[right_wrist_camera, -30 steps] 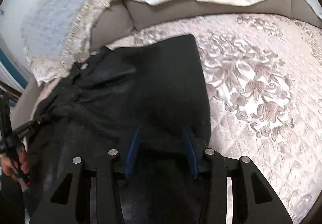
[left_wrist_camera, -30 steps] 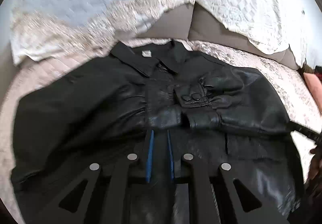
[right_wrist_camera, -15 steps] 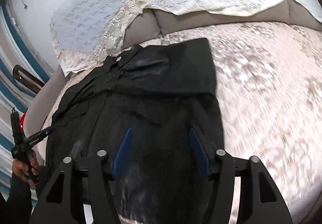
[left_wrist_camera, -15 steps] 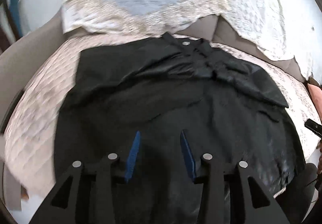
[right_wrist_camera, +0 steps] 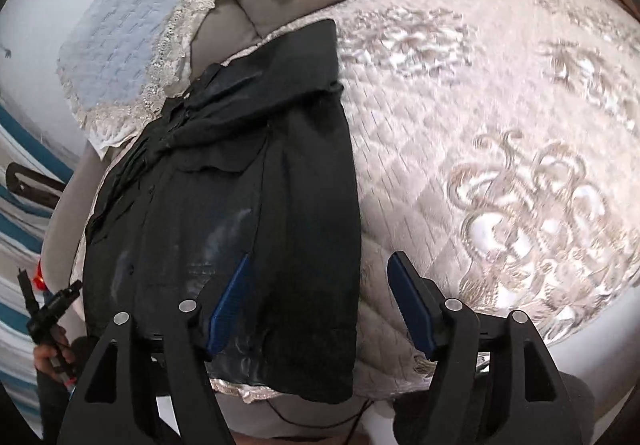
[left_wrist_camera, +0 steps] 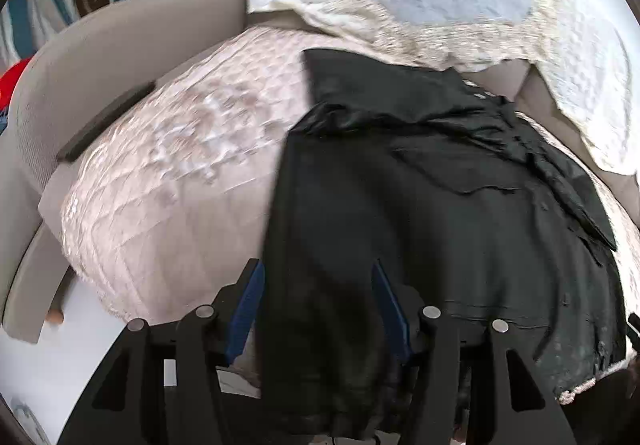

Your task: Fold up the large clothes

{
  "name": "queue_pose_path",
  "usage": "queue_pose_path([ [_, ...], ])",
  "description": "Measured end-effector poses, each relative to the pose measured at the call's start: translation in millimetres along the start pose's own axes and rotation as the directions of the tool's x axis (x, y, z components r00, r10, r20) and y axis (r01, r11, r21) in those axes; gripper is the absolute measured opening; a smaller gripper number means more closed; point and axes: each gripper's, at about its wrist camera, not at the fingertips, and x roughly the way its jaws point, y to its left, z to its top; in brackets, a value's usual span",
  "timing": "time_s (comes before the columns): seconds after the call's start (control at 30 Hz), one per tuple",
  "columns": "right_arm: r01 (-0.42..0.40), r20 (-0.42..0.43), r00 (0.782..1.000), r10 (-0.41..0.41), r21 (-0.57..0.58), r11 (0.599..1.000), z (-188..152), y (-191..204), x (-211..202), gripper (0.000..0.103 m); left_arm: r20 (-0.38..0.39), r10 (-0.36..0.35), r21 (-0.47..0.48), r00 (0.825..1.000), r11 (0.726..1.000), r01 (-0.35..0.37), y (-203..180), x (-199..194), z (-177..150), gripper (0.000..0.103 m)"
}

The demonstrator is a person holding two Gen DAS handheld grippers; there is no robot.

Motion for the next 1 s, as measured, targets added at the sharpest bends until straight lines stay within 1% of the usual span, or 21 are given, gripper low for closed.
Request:
queue_pose_path([
  [0.07,0.002,-0.016,1.0,-0.002,0.012,1.0,-2.8,-2.8,5.7,0.07,-0.022,-0.009,-0.03,1.0,1.0,0.008,8.8,7.0,-3.4,0.058],
  [0.13,0.0,-0.005,1.0,0.0,0.012,1.0,-6.2,-3.3,6.4,0.07,-0.041,-0.029,-0.07,0.999,0.997,0.027,17.0,11.9,-7.9,0.058],
  [0.17,-0.006,-0.01,1.0,0.006,0.011,1.0,-7.3,-2.8,6.4,0.07,-0.03,-0.037,-0.076,0.999,0.996,0.035,18.6,9.5,-10.7,0.059],
  [0.27,-0.026,-0.034,0.999,0.026,0.008,1.0,-10.7,-0.9,4.7,0.07,-0.042,-0.051,-0.066,0.998,0.997,0.048,16.8,5.7,-18.1,0.062],
  [0.37,-0.075,-0.076,0.994,0.074,-0.006,0.997,-17.4,4.8,6.7,0.07,-0.065,-0.091,-0.068,0.994,0.994,0.086,15.6,0.9,-29.5,0.062],
  [0.47,-0.108,-0.1,0.989,0.105,-0.025,0.994,-24.8,11.8,7.2,0.071,-0.074,-0.143,-0.116,0.987,0.984,0.134,19.2,-2.7,-40.9,0.062],
  [0.57,-0.145,-0.112,0.983,0.143,-0.014,0.989,-26.3,13.9,8.7,0.071,-0.096,-0.179,-0.142,0.979,0.976,0.164,20.2,-3.3,-48.2,0.062],
  [0.63,-0.171,-0.115,0.979,0.17,0.001,0.985,-26.8,12.9,11.9,0.07,-0.122,-0.185,-0.137,0.975,0.976,0.169,17.6,0.3,-51.8,0.062],
  [0.7,-0.176,-0.108,0.978,0.176,0.013,0.984,-26.1,10.7,13.9,0.064,-0.119,-0.181,-0.132,0.976,0.977,0.165,15.8,0.9,-53.5,0.062],
  [0.73,-0.175,-0.106,0.979,0.176,0.02,0.984,-25.4,9.5,15.4,0.055,-0.121,-0.178,-0.133,0.977,0.978,0.162,15.3,0.8,-53.2,0.062],
  [0.77,-0.167,-0.106,0.98,0.168,0.024,0.986,-24.3,10.0,16.6,0.036,-0.124,-0.178,-0.14,0.976,0.977,0.16,15.9,1.2,-52.0,0.06],
  [0.8,-0.161,-0.114,0.98,0.163,0.028,0.987,-24.1,8.7,17.9,0.029,-0.125,-0.179,-0.15,0.976,0.976,0.16,16.9,1.5,-51.3,0.058],
  [0.83,-0.165,-0.126,0.978,0.169,0.039,0.986,-24.5,6.9,19.7,0.016,-0.124,-0.182,-0.16,0.975,0.974,0.161,18.2,1.2,-51.0,0.053],
  [0.87,-0.167,-0.13,0.977,0.172,0.045,0.985,-25.7,6.7,19.3,0.014,-0.123,-0.184,-0.164,0.975,0.973,0.163,18.7,1.0,-50.5,0.045],
  [0.9,-0.168,-0.128,0.977,0.172,0.04,0.985,-26.7,7.1,18.4,0.013,-0.119,-0.188,-0.166,0.975,0.972,0.167,19.9,-0.7,-50.5,0.04],
  [0.97,-0.172,-0.121,0.977,0.173,0.02,0.985,-26.9,13.0,16.0,0.011,-0.103,-0.209,-0.17,0.973,0.967,0.189,21.3,-6.5,-50.0,0.017],
  [1.0,-0.184,-0.114,0.976,0.186,0.022,0.983,-26.7,14.3,14.1,0.01,-0.094,-0.217,-0.168,0.972,0.965,0.2,21.2,-9.8,-48.8,0.013],
])
